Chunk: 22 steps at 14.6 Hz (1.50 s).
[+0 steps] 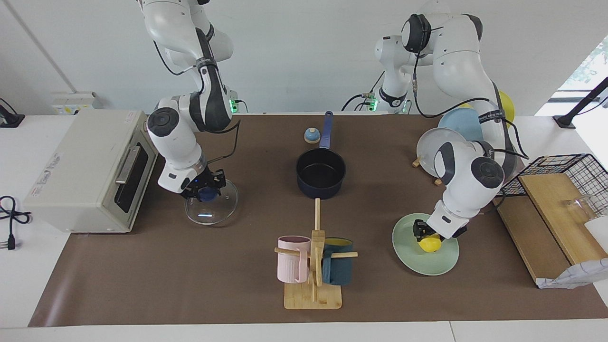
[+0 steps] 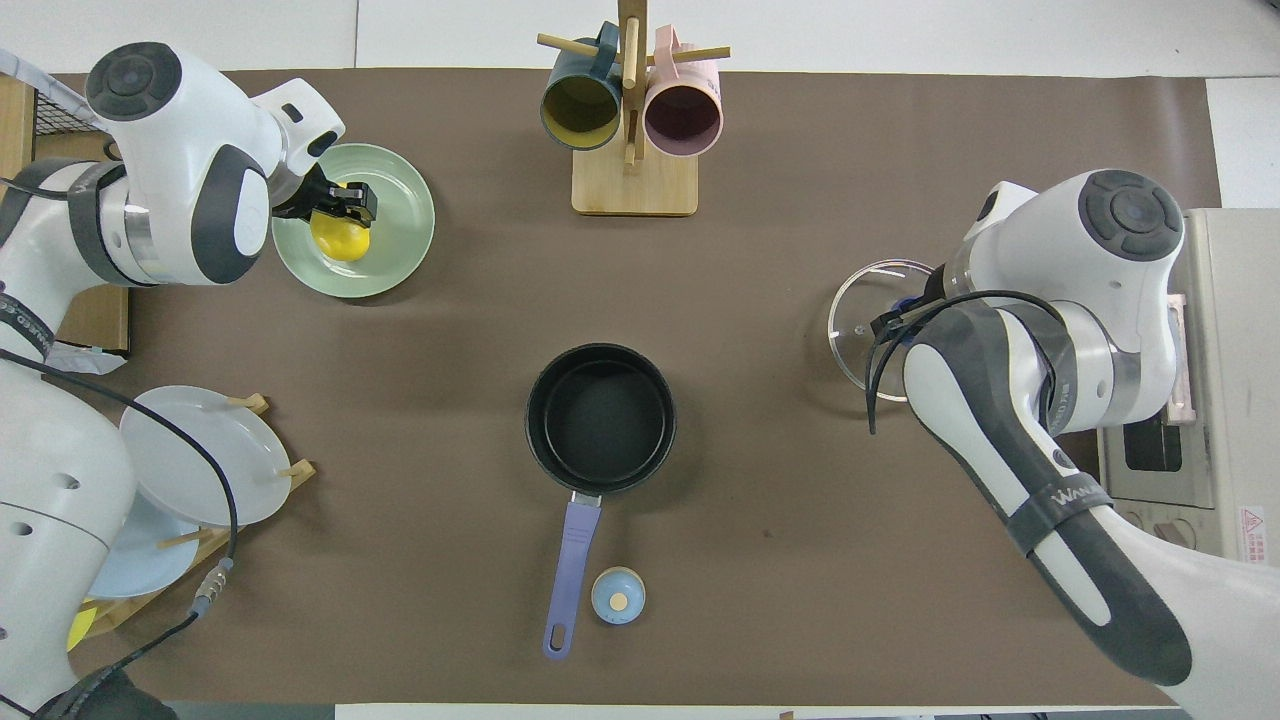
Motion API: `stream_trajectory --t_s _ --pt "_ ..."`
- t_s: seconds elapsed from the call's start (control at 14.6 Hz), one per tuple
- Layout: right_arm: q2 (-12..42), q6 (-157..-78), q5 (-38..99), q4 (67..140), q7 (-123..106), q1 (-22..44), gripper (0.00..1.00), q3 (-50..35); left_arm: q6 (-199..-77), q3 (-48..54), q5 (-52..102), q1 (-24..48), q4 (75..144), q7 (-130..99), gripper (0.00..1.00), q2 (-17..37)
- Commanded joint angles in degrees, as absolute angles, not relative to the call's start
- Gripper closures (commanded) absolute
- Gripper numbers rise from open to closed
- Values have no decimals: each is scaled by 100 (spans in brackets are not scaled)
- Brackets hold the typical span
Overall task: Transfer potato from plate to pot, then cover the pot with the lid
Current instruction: 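Carry the potato with the left gripper over the black saucepan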
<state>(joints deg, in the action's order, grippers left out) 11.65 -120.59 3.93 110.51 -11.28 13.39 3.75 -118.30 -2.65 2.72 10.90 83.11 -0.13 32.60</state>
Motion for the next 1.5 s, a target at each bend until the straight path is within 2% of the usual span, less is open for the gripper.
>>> stream_trajectory --t_s 0.0,0.27,0.34,0.55,0.68,0.82,1.03,1.44 --pt "1178 -11725 308 10697 -748 1608 100 378 -11172 -308 430 1177 8498 -506 100 2219" --pt "1187 -11733 264 10652 -747 1617 100 369 -10198 -220 492 1739 8613 -1528 100 1382" --pt "1187 -11707 264 10626 -747 1617 100 369 -10091 -220 510 2019 8822 -1825 100 1136" --pt "1187 -11681 237 10617 -747 1617 100 369 -10535 -220 510 2950 9726 -2845 100 555" --pt "1187 -11654 237 10626 -642 1669 100 369 -11561 -220 510 3469 10691 -3250 100 186" --pt "1195 -11654 229 10539 -580 1757 100 369 -12240 -228 510 3813 11152 -3340 100 237" --pt "1222 -11663 229 10529 -580 1758 100 369 -13040 -237 492 4052 11442 -3331 100 614" --pt "1265 -11724 229 10521 -580 1767 100 369 -13815 -255 273 4350 11944 -3366 100 966"
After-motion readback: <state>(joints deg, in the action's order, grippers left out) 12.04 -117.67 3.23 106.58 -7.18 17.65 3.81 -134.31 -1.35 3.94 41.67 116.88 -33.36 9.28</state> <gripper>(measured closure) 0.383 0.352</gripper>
